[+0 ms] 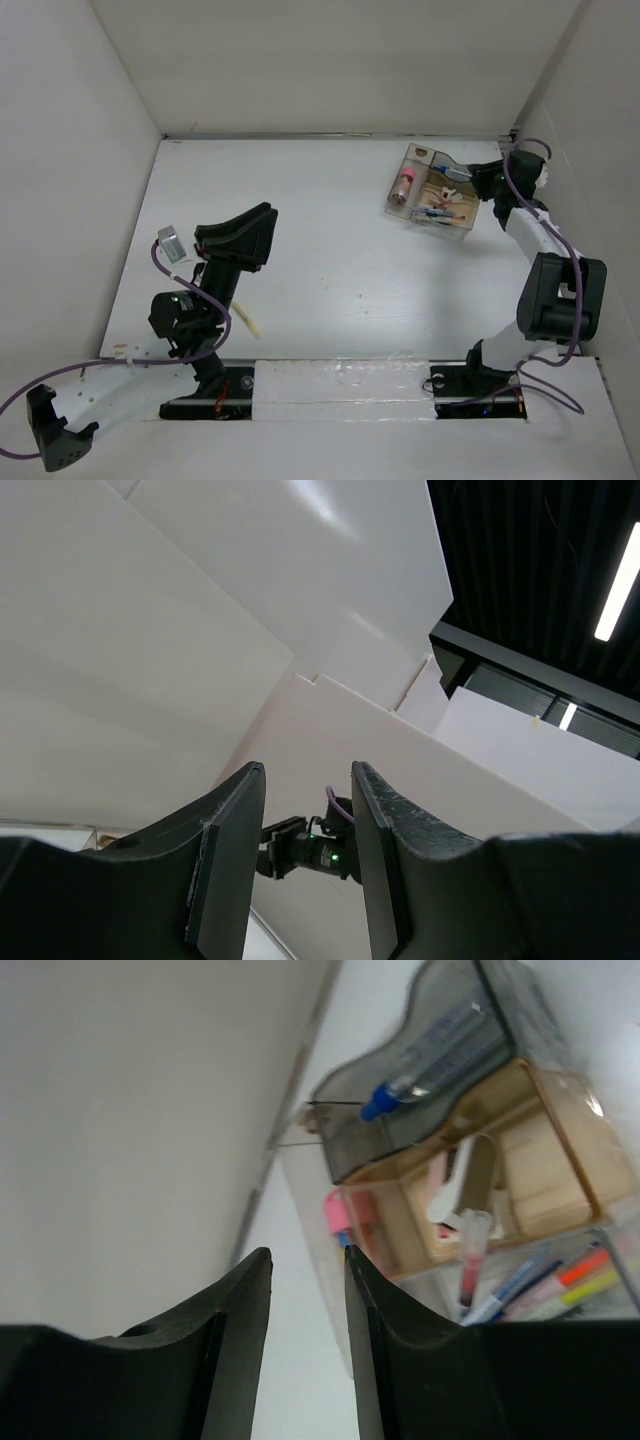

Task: Organize the desk

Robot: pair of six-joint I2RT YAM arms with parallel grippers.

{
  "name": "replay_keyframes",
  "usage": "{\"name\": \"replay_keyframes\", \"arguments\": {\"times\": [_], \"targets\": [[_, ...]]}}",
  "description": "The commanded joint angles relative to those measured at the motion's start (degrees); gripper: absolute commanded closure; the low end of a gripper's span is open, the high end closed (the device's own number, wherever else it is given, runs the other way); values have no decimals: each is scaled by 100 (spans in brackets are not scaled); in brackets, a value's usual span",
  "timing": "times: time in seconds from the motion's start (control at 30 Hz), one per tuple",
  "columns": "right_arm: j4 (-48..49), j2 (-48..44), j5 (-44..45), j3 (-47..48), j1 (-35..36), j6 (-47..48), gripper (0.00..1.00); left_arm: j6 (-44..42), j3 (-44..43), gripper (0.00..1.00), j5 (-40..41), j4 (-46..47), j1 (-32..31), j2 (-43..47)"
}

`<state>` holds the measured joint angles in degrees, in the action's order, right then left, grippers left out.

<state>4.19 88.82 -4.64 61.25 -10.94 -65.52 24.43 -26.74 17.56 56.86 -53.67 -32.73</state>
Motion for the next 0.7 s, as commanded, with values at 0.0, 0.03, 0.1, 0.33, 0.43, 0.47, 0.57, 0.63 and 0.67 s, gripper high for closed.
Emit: {"name": "replay_keyframes", "arguments": {"times": [0.0,0.03,0.1,0.33,0.43,0.47,0.57,0.63,0.67], "targets": [[-674,75,569,63,416,575,60,-69,-130,64,-7,308,-38,-5],[-482,-47,553,-34,556,601,62,-78,-130,64,19,299,-38,12],[-287,-162,1137,-158,1021,654,62,-52,-121,64,2,325,-38,-5],[-955,302,1721,273,761,716,51,-17,-77,64,-33,334,-38,100],[-902,522,1695,247,646,724,51,-60,-156,64,-25,273,-38,48],[-876,575,1686,238,646,716,51,-43,-156,64,10,221,-38,47],[-919,742,1642,273,646,742,51,-52,-103,64,-42,334,-38,30],[-919,795,1599,299,576,725,51,-69,-147,64,-34,308,-38,-23],[-928,813,1563,308,575,742,51,-43,-156,64,-7,273,-38,-40]]}}
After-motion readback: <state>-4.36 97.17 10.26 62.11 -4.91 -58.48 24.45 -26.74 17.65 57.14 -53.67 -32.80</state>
